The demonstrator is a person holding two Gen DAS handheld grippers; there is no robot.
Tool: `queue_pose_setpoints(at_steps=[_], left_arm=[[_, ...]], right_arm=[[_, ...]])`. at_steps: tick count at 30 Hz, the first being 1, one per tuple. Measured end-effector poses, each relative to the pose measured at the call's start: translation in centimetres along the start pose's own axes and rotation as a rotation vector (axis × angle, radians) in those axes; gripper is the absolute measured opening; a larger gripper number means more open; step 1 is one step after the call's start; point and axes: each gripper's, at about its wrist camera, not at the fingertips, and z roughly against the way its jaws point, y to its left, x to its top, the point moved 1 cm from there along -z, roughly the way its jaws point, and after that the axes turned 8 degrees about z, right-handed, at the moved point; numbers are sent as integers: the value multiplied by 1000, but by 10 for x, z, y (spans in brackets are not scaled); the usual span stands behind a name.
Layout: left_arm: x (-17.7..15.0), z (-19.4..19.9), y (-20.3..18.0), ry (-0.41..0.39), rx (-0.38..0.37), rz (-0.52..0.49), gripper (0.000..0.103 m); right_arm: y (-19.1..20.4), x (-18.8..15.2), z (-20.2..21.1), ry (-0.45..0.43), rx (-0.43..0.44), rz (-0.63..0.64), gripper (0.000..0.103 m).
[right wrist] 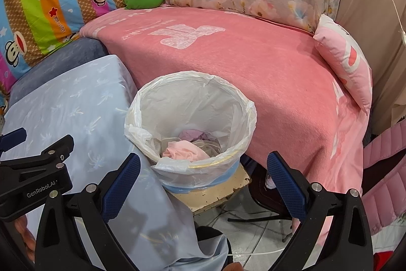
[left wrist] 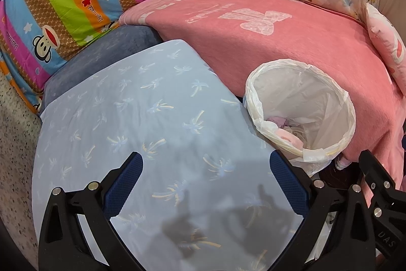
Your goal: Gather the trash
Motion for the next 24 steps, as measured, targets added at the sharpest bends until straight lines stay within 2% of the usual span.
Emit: queue_pose_setpoints(at_steps=[24], left_arm=[[-3,-1,-1,11,-13,-22,96]], right_arm=[[2,-10,-4,11,6,-19,97]])
